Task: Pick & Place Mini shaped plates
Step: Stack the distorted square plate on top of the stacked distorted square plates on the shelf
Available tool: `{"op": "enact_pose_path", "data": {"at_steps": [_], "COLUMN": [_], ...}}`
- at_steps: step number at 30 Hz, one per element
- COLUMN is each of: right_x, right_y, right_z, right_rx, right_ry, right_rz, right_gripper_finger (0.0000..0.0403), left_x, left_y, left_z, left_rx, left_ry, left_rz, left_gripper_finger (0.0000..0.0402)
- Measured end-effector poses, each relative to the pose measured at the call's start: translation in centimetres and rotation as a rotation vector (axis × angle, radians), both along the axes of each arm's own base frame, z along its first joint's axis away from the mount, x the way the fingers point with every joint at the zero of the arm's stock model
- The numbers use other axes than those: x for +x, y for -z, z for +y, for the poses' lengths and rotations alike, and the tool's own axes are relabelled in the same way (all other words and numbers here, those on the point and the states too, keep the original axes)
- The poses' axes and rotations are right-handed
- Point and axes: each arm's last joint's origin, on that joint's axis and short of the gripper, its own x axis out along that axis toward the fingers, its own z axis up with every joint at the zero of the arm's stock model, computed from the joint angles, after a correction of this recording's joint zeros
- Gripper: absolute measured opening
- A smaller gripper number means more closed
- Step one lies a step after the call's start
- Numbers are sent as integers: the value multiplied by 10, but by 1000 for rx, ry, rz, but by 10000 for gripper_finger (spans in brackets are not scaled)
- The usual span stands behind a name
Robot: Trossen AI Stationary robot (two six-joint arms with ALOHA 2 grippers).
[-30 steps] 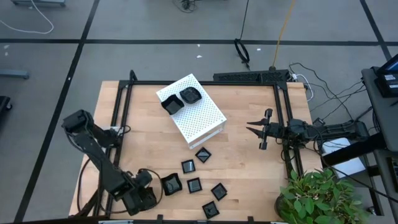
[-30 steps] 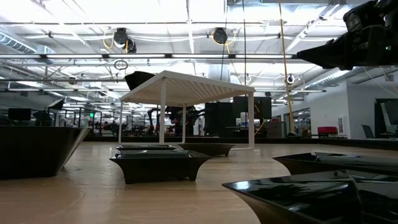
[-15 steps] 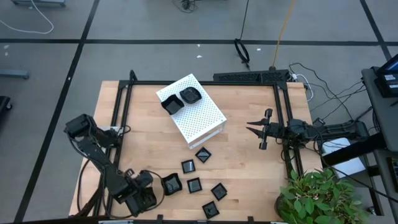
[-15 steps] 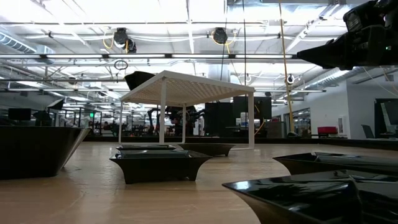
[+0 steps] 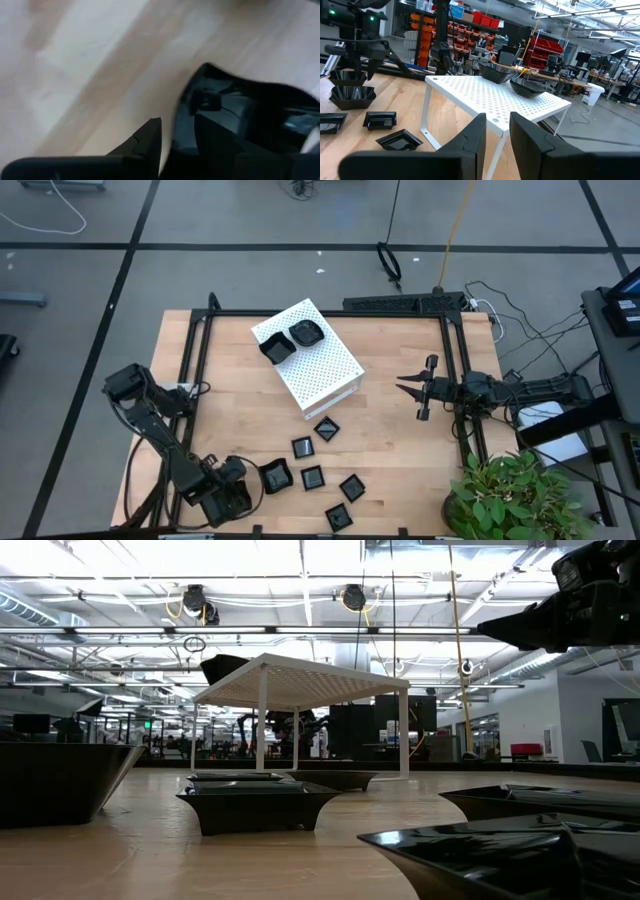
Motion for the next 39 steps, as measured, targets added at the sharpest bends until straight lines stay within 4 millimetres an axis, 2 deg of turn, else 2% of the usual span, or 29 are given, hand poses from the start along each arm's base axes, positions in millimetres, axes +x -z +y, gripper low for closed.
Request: {"op": "enact_pose_path", "data": {"at_steps": [8,11,17,24,29,33,36,39], "right_x": [0,0,0,0,0,0,0,0], "right_y": [0,0,0,0,0,0,0,0], "right_z": [0,0,0,0,0,0,0,0], "right_rx": [0,0,0,0,0,0,0,0], "right_ry": [0,0,0,0,0,0,0,0], "right_rz": [0,0,-1,-1,0,-1,0,0], "right_gripper_finger": [73,73,73,73,73,73,73,73], "left_x": [-4,-4,-5,-3,-5,-4,-1,1], "left_y": [10,9,-3,-25,-46,-68,-86,-105], "left_z": [4,4,6,18,39,64,86,115], "left_rx": [3,-1,-36,-91,-91,-103,-126,-48], "left_ry": [4,20,13,-64,-191,-445,-597,-654], "left_rz": [2,-2,-26,-60,-75,-141,-262,-448], "left_gripper_finger": [114,90,9,4,3,4,3,5]}}
